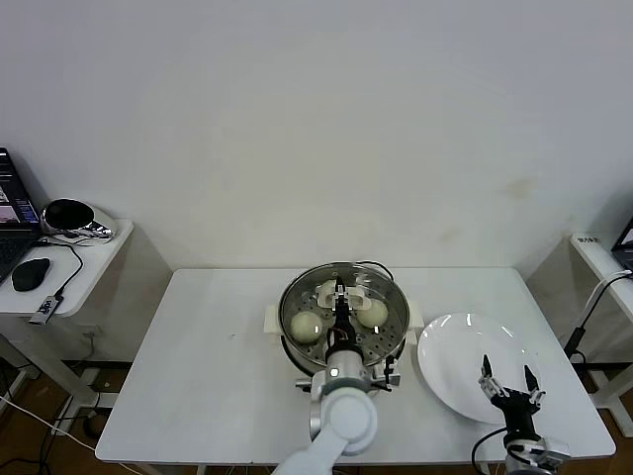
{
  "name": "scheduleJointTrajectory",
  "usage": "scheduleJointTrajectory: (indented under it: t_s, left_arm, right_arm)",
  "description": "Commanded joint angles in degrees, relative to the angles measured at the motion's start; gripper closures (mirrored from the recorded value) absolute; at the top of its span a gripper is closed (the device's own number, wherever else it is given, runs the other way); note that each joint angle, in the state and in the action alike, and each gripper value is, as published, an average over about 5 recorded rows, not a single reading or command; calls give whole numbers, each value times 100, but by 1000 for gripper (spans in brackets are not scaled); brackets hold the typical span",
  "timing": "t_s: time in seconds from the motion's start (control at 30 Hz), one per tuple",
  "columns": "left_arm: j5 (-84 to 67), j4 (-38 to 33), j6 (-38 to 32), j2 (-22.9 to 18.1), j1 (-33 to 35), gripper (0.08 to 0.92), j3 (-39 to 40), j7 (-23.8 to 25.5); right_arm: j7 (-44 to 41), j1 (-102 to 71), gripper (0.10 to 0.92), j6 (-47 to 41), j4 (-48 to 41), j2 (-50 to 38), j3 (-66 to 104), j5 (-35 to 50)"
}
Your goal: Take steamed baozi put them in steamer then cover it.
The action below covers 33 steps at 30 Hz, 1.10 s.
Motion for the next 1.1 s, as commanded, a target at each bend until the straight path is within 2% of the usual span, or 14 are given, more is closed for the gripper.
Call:
scheduleJointTrajectory:
  t_s: [0.03, 0.37, 0.53, 0.6, 0.7, 0.77, 0.9, 1.0, 1.1]
  left_arm:
    - [-33, -557, 229, 53, 134, 611, 86, 158]
    - [6, -1318, 213, 223, 525, 325, 149, 317]
    - [-372, -2133, 95, 451, 920, 201, 31, 138]
    - [-1111, -2582, -370, 614, 1181, 185, -297, -470]
    - [-2850, -3130, -1735, 846, 1645, 178, -1219, -1629]
    - [-4139, -3347, -2402, 971, 1912, 177, -1829, -2018]
    - [-6328, -3451, -3364, 1025, 2599, 177, -3089, -2187]
    - [-7618, -3141, -4110, 850, 3260, 177, -3983, -2088]
    - [-8688, -2729, -4392, 849, 3851, 177, -4404, -1954]
  right_arm:
    - [-1, 3, 203, -1, 10, 1, 4, 3]
    - [6, -14, 203, -14, 23, -8, 28, 12]
    - [-122, -130, 203, -106, 61, -71, 5, -24]
    - [-243, -263, 203, -182, 142, -141, -89, -64]
    - [-352, -494, 203, -251, 337, -247, -341, -103]
    - [-397, -612, 203, -218, 438, -297, -519, -195]
    - [-466, -794, 203, -62, 590, -354, -743, -552]
    - [-454, -1002, 203, -141, 883, -372, -861, -766]
    - [-370, -1127, 203, -293, 1080, -389, -986, -670]
